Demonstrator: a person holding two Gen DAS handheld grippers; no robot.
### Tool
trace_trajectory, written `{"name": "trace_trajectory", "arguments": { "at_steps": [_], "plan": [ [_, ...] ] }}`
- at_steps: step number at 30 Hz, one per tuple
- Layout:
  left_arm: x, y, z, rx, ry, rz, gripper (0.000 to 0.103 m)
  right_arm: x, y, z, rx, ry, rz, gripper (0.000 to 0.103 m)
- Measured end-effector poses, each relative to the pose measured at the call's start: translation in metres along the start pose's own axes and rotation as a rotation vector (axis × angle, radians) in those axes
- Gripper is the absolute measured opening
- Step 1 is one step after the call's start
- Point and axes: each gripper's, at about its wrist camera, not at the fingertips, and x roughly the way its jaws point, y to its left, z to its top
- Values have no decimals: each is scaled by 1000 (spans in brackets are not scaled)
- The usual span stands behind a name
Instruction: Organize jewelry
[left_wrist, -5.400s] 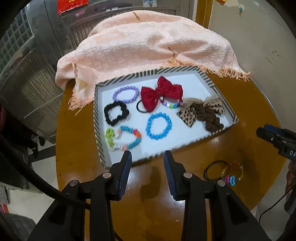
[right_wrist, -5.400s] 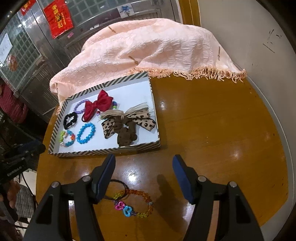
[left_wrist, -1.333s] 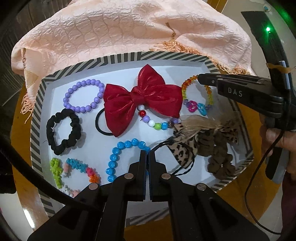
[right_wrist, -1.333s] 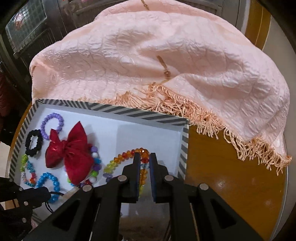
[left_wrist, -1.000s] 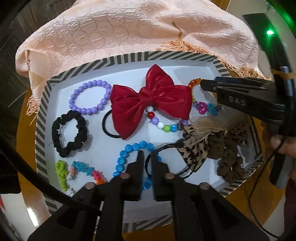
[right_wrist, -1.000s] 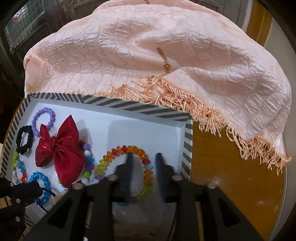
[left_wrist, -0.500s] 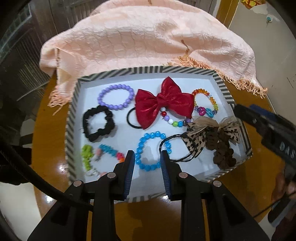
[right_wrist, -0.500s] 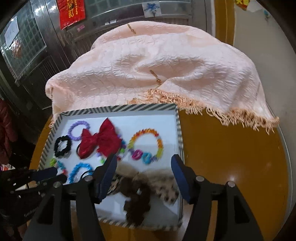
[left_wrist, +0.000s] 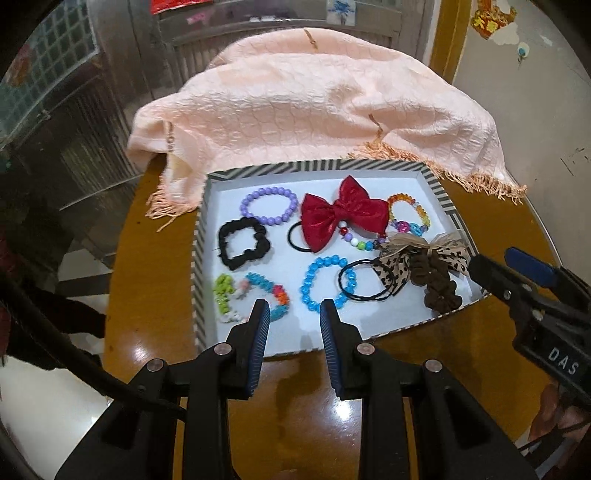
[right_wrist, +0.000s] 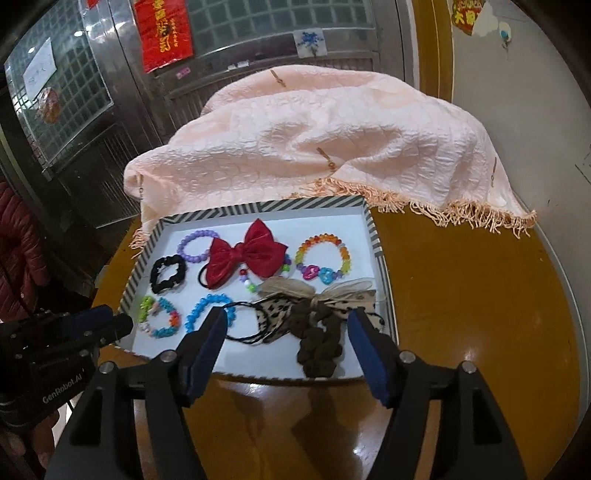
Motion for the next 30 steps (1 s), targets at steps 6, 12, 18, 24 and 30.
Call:
{"name": "trace_trajectory", "arguments": {
  "at_steps": [6,12,18,24,30],
  "plan": [
    [-17,-3,-7,27,-47,23,21,-12,12,-11,-18,-16,7,72],
    [-27,-3,-12,18,-70,29,22,-19,14,-16,-22,-23,10,72],
    [-33,-5,-14,18,-89,36,22,-21,11,-18,-16,-14,11,73],
    [-34,-9,-14,25,-89,38,22,-22,10,-18,-23,-12,14,73],
    [-34,-11,-14,24,-88,38,22,-20,10,-18,-30,-4,17,73]
  ]
}}
